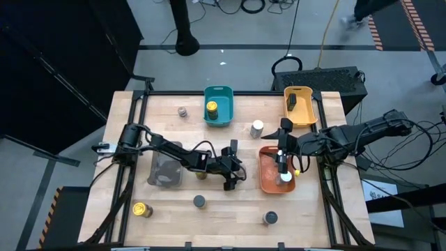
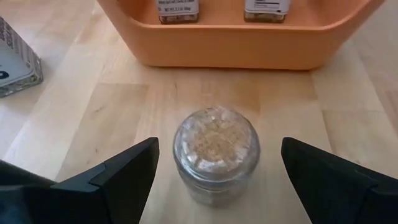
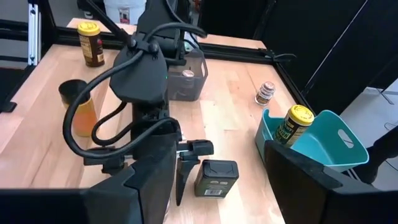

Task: Sort spices by type
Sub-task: Put the right brown seasoning bottle into the black bin

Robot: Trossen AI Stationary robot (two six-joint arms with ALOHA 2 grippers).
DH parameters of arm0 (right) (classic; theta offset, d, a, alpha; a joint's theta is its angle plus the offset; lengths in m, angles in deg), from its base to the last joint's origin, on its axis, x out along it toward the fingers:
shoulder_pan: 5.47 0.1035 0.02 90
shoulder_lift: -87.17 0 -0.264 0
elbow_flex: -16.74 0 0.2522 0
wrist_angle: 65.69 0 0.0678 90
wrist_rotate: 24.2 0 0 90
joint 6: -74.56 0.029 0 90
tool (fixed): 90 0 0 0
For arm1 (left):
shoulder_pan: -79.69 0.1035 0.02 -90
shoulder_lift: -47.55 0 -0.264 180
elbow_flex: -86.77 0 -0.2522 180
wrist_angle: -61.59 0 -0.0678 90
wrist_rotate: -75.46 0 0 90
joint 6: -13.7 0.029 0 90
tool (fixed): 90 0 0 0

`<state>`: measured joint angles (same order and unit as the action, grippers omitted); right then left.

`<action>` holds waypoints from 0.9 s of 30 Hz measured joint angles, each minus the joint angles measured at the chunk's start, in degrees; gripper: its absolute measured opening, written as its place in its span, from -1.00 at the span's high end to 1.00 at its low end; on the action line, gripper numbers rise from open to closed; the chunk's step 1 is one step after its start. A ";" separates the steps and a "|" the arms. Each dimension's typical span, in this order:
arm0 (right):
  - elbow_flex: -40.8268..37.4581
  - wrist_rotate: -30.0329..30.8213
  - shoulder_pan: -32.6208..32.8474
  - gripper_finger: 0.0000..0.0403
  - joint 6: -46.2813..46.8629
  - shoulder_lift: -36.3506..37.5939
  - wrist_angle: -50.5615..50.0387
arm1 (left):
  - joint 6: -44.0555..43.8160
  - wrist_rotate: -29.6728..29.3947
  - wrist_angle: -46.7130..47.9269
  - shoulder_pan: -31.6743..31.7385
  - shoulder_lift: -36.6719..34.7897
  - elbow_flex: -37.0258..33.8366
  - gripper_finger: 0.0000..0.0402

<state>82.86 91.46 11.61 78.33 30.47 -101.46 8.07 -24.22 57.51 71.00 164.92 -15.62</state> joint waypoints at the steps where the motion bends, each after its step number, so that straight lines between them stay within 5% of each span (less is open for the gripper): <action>1: -0.02 -0.01 0.01 -0.12 0.00 0.00 -0.04 | -0.02 -0.04 -0.25 0.11 0.17 0.00 -0.72; 10: -0.02 0.02 0.00 -0.12 0.00 0.00 -0.04 | 0.00 -2.62 -2.76 0.95 1.54 0.00 -0.68; 22: -0.02 0.04 0.00 -0.12 0.01 0.00 -0.08 | -0.04 -2.97 -2.42 0.77 1.54 0.00 -0.03; 27: -0.02 0.04 0.00 -0.12 0.02 0.00 -0.13 | -0.02 -3.01 -2.53 0.23 1.54 0.00 0.01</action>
<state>82.84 91.49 11.61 78.36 30.47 -101.59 8.05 -27.23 54.98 71.23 166.46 -15.62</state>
